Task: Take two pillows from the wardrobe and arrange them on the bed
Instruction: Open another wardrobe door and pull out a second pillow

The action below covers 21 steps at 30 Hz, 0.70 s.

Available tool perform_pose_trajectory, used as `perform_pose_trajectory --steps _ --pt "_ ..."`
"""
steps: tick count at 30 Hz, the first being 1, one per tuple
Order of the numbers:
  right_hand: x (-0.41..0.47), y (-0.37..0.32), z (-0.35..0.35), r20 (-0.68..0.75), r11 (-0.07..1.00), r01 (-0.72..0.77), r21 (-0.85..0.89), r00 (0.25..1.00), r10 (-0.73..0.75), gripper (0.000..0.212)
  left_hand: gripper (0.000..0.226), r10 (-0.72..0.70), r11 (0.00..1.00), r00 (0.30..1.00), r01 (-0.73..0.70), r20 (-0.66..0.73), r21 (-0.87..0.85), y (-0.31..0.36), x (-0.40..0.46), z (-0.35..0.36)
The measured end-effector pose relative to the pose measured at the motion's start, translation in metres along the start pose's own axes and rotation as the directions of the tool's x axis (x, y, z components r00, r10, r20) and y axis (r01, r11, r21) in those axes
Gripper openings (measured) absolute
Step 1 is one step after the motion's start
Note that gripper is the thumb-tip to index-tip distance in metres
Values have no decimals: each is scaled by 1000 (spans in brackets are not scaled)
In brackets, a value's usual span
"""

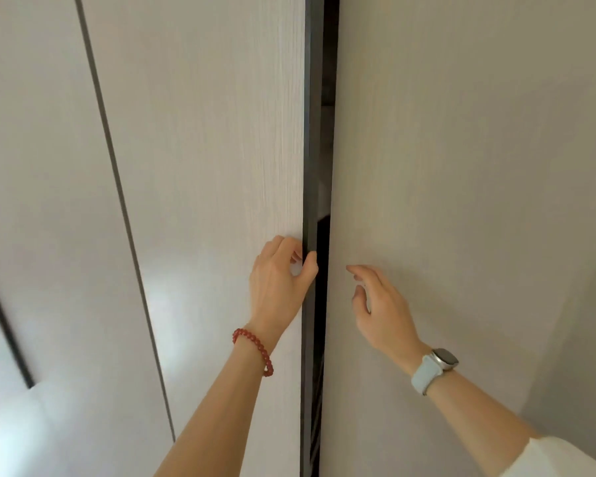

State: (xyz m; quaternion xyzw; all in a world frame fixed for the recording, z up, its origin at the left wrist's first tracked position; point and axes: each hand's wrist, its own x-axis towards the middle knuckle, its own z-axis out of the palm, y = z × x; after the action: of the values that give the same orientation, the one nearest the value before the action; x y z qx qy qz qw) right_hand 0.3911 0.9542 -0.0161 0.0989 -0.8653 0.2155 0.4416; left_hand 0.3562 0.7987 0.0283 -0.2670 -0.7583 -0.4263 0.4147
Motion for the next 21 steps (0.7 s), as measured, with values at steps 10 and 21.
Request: perform_pose_trajectory --steps 10,21 --pt "-65 -125 41 105 891 264 371 941 -322 51 12 27 999 998 -28 -56 -17 -2 -53 -136" --pt "-62 -247 97 108 688 419 593 805 -583 47 34 -138 915 880 289 -454 281 -33 -105 -253"
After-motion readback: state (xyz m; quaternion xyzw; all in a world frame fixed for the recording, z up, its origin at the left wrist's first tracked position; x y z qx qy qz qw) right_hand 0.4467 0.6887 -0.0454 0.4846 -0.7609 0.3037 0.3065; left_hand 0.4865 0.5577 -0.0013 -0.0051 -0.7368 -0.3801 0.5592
